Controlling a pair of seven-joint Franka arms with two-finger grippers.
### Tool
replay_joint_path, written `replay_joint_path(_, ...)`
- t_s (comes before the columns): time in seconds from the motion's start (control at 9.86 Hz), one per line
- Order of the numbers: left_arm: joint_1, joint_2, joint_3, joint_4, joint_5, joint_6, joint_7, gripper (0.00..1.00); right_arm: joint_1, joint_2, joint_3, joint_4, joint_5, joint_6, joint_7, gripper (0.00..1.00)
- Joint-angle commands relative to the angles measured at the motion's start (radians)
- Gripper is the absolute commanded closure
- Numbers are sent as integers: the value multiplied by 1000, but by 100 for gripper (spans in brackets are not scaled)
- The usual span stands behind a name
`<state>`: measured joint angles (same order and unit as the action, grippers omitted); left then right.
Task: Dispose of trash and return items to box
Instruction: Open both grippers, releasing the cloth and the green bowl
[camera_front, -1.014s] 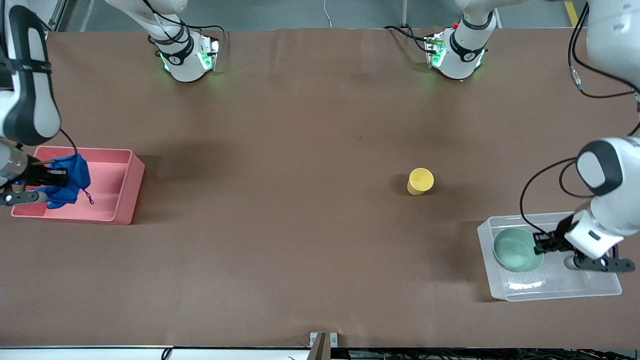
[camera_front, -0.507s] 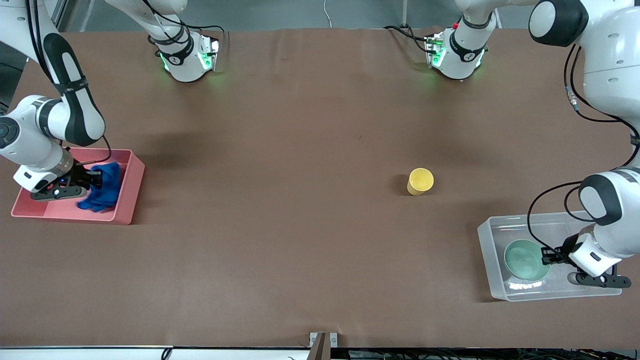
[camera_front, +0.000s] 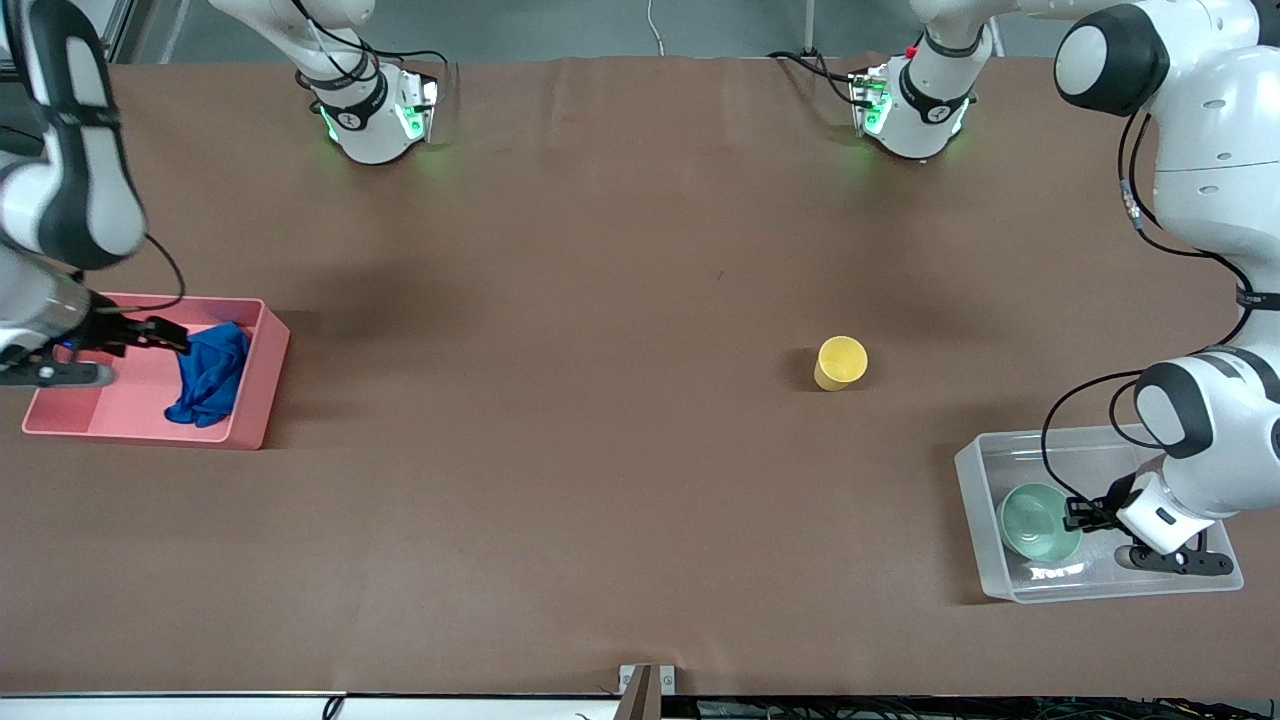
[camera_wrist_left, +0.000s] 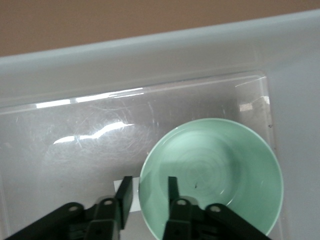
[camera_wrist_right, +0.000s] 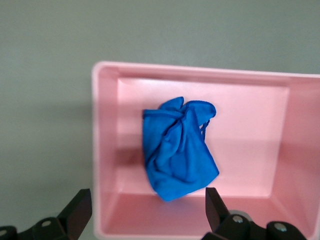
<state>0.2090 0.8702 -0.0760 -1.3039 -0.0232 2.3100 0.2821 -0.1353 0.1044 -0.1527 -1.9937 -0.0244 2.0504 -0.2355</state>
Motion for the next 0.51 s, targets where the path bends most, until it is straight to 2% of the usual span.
replay_joint_path(0.0, -16, -34, -2, -12, 17, -6, -6, 8, 2, -43, 65, 151, 44, -205, 178, 0)
replay_joint_path(0.1, -26, -87, -2, -30, 17, -41, -6, 7, -1, -73, 108, 209, 44, -289, 253, 0)
replay_joint_path(0.2, -37, -162, -4, -67, 17, -75, -6, 6, -6, -95, 125, 261, 44, -358, 274, 0)
replay_joint_path(0.41, -69, -363, -7, -250, 17, -92, -26, 6, -9, -112, 128, 390, 44, -490, 262, 0)
